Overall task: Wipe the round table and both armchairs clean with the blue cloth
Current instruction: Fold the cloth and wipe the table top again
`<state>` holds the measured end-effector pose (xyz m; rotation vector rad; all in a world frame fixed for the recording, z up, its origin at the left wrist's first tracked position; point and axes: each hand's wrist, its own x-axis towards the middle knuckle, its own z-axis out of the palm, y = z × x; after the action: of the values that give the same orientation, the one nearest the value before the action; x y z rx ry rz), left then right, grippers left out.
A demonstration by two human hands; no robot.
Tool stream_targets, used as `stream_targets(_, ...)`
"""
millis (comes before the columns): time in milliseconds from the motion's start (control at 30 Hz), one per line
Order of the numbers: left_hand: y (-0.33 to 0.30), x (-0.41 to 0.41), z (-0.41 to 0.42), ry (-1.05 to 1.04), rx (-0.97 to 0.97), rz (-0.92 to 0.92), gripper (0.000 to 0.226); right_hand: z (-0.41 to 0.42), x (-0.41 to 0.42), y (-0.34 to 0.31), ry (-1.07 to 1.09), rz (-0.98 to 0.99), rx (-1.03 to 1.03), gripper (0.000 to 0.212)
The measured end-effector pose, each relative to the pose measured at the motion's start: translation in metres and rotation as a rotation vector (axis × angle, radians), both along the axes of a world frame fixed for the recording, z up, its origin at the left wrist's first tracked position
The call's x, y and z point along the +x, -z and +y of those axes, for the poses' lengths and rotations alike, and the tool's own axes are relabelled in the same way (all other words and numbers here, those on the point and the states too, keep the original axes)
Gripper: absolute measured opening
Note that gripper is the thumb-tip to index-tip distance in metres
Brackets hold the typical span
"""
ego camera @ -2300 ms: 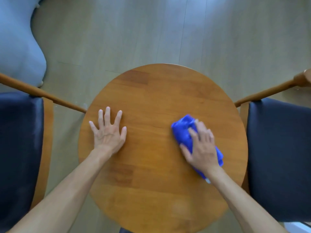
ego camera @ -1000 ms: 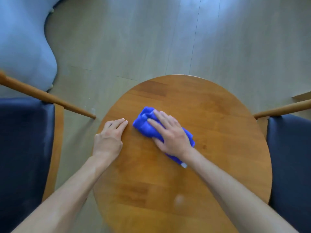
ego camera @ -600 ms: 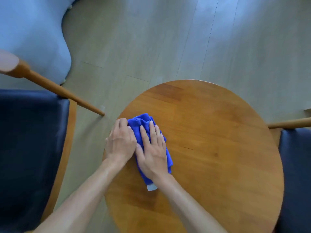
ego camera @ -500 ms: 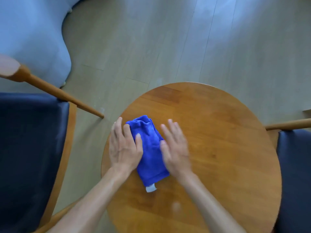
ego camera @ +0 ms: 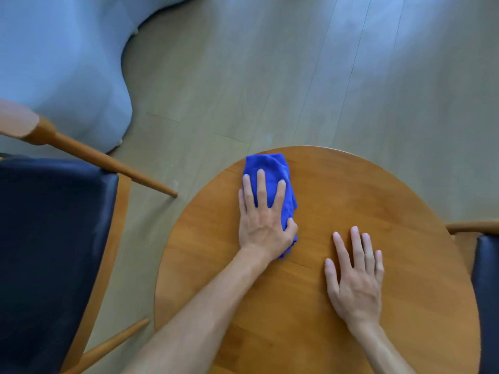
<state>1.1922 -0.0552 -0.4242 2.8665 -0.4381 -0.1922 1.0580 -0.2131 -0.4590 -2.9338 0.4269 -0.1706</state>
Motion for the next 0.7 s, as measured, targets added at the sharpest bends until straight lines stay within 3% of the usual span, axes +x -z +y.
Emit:
stream_targets(133, 0.002, 0.042, -0.051, 0.172, 0.026, 0.019, 0.075, -0.003, -0.001, 0.003, 0.001, -0.031, 0.001, 0.051)
stream_targets(267, 0.003, 0.048, -0.021, 0.246, -0.019, -0.009, 0.063, -0.004, -0.002, 0.002, -0.005, -0.046, 0.010, 0.051)
stream_targets(433, 0.008, 0.053, 0.093, -0.134, -0.089, -0.040, 0.058, -0.003, -0.002, 0.001, 0.013, -0.027, 0.011, 0.051)
stream_targets(500, 0.010, 0.047, 0.102, -0.237, -0.101, -0.054, 0.057, -0.001, -0.002, 0.000, 0.017, -0.014, -0.001, 0.052)
stream_targets(633, 0.011, 0.036, 0.020, -0.152, -0.066, -0.155, 0.056, 0.000, -0.001, -0.004, 0.012, 0.003, 0.018, 0.052)
stream_targets(700, 0.011, 0.031, -0.047, -0.031, -0.083, -0.153, 0.059, -0.002, -0.001, -0.005, 0.054, -0.046, 0.130, 0.053)
